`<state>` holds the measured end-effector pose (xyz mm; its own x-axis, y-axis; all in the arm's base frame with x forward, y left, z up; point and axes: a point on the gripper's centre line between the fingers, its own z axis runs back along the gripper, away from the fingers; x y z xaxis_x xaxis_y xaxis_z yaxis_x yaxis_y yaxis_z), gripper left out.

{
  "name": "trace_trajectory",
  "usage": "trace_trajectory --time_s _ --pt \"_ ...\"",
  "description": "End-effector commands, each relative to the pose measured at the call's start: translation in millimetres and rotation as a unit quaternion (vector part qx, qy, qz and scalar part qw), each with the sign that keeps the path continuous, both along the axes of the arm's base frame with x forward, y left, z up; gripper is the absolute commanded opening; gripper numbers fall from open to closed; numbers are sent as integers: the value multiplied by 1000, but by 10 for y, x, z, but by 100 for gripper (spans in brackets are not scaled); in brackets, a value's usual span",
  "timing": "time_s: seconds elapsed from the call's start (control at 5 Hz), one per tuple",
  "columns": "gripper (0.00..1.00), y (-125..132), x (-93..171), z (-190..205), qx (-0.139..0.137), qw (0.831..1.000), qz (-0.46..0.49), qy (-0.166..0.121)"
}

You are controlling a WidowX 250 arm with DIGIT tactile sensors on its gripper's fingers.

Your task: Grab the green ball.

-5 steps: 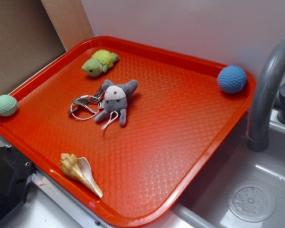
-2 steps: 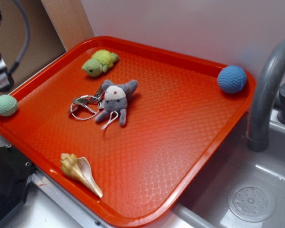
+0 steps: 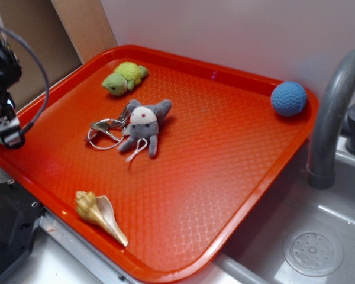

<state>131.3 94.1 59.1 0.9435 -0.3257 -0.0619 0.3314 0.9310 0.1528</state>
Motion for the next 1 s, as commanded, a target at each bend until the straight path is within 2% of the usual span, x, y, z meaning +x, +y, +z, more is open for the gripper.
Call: trace_trajectory --time_s 0.0,0.2,0.4,0.6,0.8 --pt "100 56 117 -269 31 997 -64 5" --pt "100 233 191 -355 73 996 -31 -28" --pt "100 311 216 -374 96 993 5 -73" --pt "100 378 197 -345 112 988 41 -97" --pt "100 238 166 -195 22 998 18 -50"
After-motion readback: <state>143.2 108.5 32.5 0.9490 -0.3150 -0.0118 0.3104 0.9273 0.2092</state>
